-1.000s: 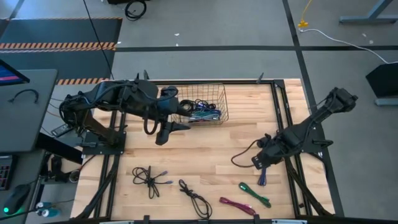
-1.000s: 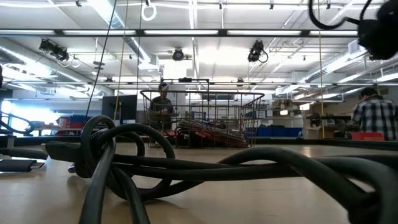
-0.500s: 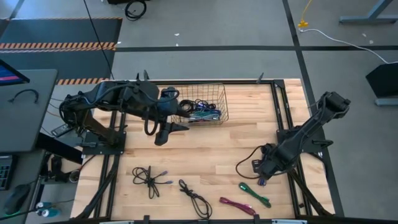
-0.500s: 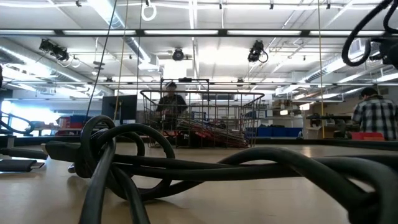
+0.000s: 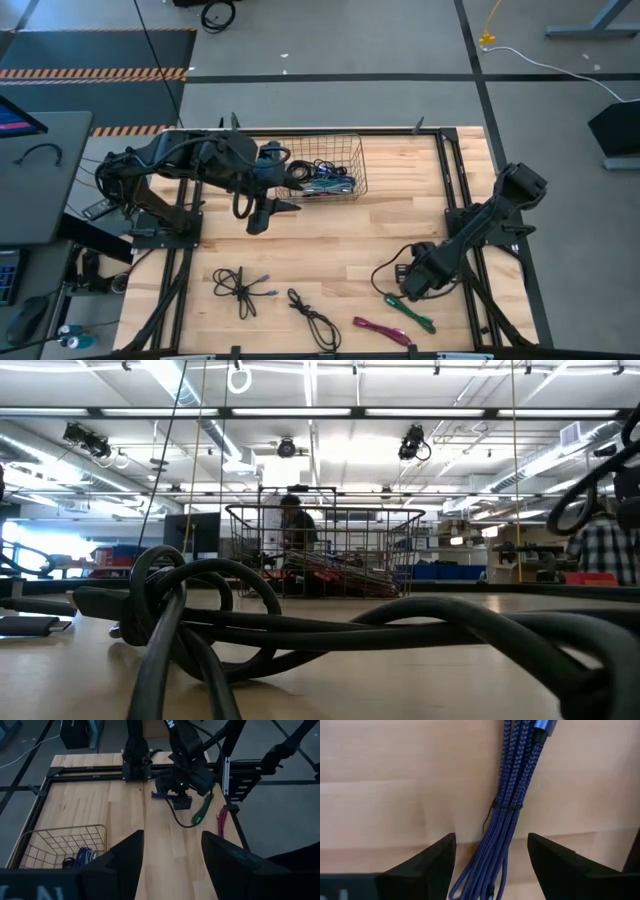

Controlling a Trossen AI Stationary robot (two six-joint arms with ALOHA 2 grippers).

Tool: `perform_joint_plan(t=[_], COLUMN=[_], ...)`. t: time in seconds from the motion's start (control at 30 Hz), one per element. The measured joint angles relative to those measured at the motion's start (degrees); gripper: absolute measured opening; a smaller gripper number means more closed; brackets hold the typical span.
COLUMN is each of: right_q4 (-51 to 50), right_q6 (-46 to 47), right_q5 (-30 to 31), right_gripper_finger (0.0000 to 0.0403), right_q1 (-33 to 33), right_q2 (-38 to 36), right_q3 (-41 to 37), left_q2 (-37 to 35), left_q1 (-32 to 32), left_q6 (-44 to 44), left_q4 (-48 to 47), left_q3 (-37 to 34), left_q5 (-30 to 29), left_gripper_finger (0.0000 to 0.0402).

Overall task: Pick and place USB-C Cables
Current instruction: Put the violet charger cable into the wire basket

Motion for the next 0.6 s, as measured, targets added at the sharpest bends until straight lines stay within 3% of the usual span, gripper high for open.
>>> perform_joint_plan(t=[0.2,0.33,0.47,0.6], right_q4=[0.97,1.71,2.24,2.44], right_q6=[0.02,-0.3,-1.65,-4.38], right_q5=[-0.55,0.16,2.05,3.07], right_gripper_finger=[0.022,0.0145,0.0041,0.0022], right_q1=[0.0,0.01,0.22,0.26], right_q2=[1.91,1.86,1.91,1.48], right_q3=[0.22,0.2,0.2,0.16], left_q2=[0.0,0.0,0.0,0.0], left_q1=[0.01,0.02,0.0,0.0], left_q6=[-0.29,-0.31,-0.33,-0.52], left_q4=[-0.41,-0.41,-0.41,-0.41], left_q3=[0.0,0.0,0.0,0.0], left_q5=[0.0,0.0,0.0,0.0], left_gripper_finger=[0.0206,0.0206,0.0206,0.0206])
